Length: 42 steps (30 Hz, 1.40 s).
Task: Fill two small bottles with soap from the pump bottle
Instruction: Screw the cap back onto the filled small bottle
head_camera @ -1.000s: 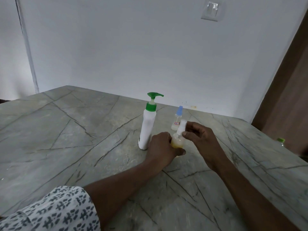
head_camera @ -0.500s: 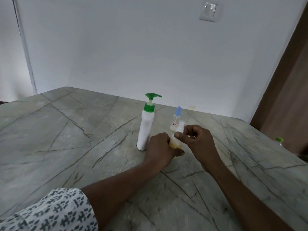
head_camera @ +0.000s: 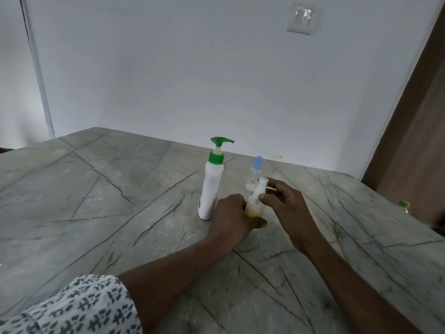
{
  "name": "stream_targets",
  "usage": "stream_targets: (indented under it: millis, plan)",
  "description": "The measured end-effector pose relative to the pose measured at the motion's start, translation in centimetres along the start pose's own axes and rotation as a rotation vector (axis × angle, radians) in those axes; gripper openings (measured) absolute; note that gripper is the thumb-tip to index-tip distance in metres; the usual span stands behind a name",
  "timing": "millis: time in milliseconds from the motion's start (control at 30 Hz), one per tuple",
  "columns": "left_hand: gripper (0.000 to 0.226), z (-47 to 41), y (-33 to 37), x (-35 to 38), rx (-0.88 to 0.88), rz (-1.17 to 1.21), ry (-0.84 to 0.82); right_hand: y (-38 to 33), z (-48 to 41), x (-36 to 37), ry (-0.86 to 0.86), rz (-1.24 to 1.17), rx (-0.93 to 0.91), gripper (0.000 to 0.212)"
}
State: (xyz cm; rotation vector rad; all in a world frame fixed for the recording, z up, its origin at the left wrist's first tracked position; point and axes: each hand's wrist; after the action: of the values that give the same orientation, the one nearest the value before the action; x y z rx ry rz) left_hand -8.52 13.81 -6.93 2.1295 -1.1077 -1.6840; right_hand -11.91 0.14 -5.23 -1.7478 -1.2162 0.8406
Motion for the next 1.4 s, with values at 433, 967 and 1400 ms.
stream_targets:
  millis: [433, 967, 1400]
  plan:
    - [0.043, 0.1, 0.1, -0.1, -0.016, 0.017, -0.012, 0.0, 0.2, 0.3, 0.007, 0.077, -0.033, 0.026]
    - [0.081, 0.5, 0.3, -0.1, -0.032, -0.119, -0.099, -1.2, -1.5, -1.4, 0.119, 0.106, -0.005, 0.018]
    - [0.03, 0.7, 0.5, 0.4, 0.085, -0.087, 0.062, 3.6, -12.2, -8.1, 0.353, 0.058, 0.109, 0.008]
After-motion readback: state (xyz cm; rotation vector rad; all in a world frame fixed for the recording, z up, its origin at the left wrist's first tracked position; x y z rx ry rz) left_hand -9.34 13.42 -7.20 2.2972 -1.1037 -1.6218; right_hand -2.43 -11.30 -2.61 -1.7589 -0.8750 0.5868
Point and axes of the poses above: each hand's wrist, its own z-axis away from the middle knuckle, its own x-axis out of the palm, y = z × x, and after that the axes turned 14 degrees about -z, right-handed
